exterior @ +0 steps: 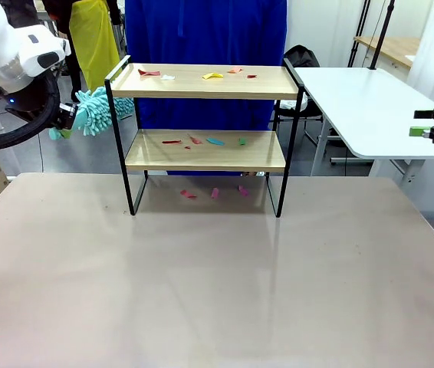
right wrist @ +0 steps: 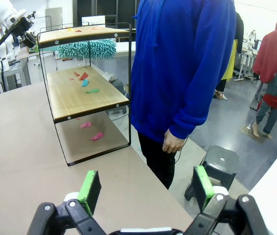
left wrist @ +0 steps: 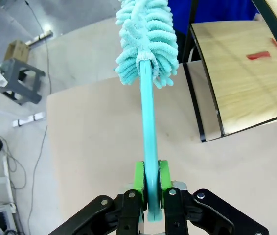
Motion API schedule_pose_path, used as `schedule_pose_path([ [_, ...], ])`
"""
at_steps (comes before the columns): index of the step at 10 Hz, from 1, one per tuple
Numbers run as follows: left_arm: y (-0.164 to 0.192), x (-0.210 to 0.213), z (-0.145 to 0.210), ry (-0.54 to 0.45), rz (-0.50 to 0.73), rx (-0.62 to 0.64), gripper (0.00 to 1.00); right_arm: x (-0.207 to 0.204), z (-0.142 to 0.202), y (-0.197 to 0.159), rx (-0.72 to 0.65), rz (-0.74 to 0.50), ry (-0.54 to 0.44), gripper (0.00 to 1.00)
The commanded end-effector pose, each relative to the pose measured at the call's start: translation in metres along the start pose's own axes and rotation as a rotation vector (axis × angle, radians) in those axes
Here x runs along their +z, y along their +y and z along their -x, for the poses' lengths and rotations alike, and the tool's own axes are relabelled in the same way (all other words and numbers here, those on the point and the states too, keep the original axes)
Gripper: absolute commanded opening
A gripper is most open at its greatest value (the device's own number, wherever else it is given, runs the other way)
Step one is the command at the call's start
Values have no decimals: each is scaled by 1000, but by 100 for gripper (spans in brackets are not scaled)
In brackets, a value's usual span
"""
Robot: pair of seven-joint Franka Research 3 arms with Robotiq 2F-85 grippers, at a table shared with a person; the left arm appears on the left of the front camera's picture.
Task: Clean the shelf.
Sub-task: Clean the specific section of the Shelf indicated by the human with the Duster.
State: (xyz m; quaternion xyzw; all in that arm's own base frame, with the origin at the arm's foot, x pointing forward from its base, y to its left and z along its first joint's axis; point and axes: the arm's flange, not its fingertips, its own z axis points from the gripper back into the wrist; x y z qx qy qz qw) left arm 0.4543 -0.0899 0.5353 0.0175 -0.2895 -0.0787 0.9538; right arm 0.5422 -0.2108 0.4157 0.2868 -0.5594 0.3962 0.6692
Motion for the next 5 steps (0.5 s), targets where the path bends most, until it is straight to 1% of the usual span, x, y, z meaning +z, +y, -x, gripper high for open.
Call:
schedule_pose_path([
  [1, 0, 0, 0, 0, 0, 0, 14, -1, -2, 1, 2, 1, -3, 100],
  [2, 19, 22, -6, 43, 7, -62, 14, -1, -2, 1, 2, 1, -3, 100],
  [3, 36, 48, -11, 59, -17, -88, 14, -1, -2, 1, 2, 1, -3, 100],
  [4, 47, 70, -12, 79, -34, -141, 14, -1, -2, 1, 2, 1, -3, 100],
  [5, 56, 90, -13, 110, -95, -245, 14, -1, -2, 1, 2, 1, -3, 100],
])
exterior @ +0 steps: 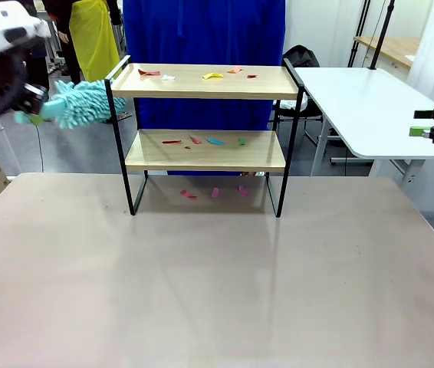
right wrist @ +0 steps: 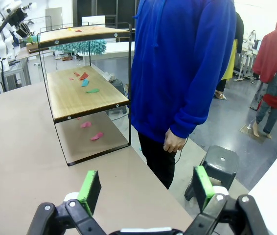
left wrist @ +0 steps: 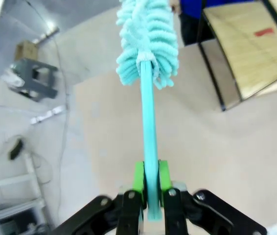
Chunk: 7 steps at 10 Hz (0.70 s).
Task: Clean the shelf.
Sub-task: Clean the specific section of the Shelf indicated by the human with the Duster.
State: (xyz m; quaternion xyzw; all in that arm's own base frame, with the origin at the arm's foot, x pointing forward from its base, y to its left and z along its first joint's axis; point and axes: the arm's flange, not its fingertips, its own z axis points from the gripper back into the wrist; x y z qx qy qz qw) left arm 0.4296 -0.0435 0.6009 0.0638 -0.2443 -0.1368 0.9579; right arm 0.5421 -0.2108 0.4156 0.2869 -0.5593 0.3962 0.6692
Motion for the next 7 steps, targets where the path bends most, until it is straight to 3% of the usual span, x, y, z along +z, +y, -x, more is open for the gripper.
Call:
schedule_pose_path([
  [1, 19, 41, 5, 77, -41, -230, 14, -1, -2, 1, 3, 2, -3, 100],
  [3, 36, 83, 22, 160, -58, -441, 14, -1, -2, 1, 3, 2, -3, 100],
  [6, 34, 123, 52, 325, -53, -735, 14, -1, -2, 1, 3, 2, -3, 100],
  [7, 36, 129, 63, 368, -6, -858, 14, -1, -2, 1, 3, 2, -3, 100],
])
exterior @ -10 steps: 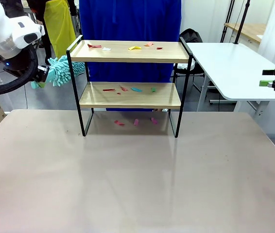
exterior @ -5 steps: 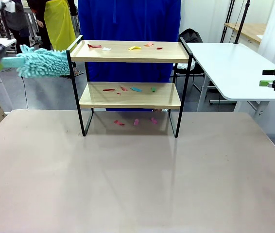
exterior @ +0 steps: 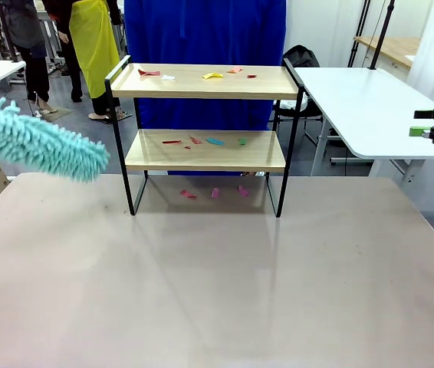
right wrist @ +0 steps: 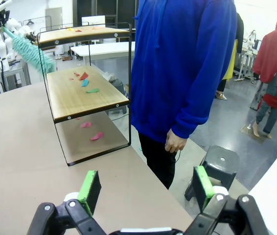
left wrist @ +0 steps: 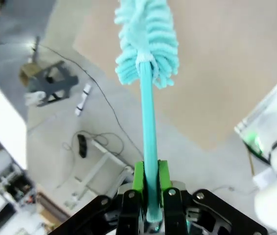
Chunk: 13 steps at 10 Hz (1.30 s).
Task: Clean the shelf.
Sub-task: Clean the specific section of the Shelf indicated by the human with the Duster.
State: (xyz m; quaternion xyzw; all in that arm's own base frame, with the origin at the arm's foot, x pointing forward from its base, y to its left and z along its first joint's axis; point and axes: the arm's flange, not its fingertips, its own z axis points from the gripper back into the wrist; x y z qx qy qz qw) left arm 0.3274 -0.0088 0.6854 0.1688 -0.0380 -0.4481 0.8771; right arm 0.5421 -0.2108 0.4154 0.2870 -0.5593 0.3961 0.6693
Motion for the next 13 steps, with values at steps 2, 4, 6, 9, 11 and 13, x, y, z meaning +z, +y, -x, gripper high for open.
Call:
schedule_pose_path([
  [2, -16, -4, 21, 38, 94, -316, 14, -1, -3, 1, 3, 1, -3, 100],
  [4, -43, -17, 15, 12, 139, -505, 14, -1, -3, 1, 3, 1, -3, 100],
  [6, -50, -22, 10, -5, 128, -510, 14, -1, -3, 1, 3, 1, -3, 100],
  [9, -52, -22, 6, 22, 141, -511, 14, -1, -3, 1, 3, 1, -3, 100],
  [11, -52, -22, 6, 22, 141, -511, 14, -1, -3, 1, 3, 1, -3, 100],
  [13, -52, -22, 6, 22, 141, -511, 14, -1, -3, 1, 3, 1, -3, 100],
])
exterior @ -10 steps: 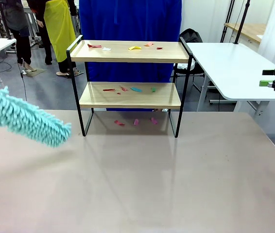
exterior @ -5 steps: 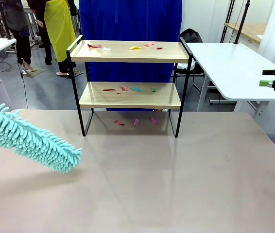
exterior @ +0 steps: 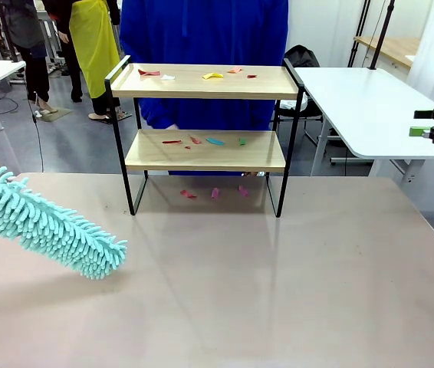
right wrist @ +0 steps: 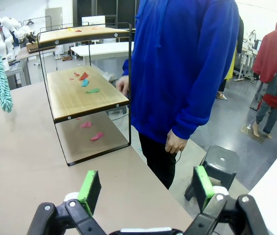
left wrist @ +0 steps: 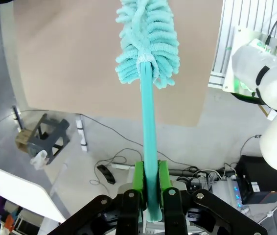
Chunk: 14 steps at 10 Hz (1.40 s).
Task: Clean the shelf.
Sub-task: Clean the specific section of the Shelf indicated by the human with the Duster.
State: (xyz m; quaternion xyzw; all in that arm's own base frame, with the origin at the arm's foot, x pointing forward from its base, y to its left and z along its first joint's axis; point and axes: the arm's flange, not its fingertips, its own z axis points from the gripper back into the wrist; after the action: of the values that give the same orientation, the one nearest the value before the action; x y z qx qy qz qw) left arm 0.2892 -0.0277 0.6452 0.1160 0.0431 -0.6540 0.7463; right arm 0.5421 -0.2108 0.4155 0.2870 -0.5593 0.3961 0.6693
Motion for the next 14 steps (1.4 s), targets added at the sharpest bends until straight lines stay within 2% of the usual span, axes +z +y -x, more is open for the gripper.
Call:
schedule_pose_path([
  [1, 0, 3, 2, 5, 4, -3, 14, -1, -2, 1, 3, 2, -3, 100],
  [14, 0, 3, 2, 5, 4, -3, 14, -1, -2, 1, 3, 2, -3, 100],
])
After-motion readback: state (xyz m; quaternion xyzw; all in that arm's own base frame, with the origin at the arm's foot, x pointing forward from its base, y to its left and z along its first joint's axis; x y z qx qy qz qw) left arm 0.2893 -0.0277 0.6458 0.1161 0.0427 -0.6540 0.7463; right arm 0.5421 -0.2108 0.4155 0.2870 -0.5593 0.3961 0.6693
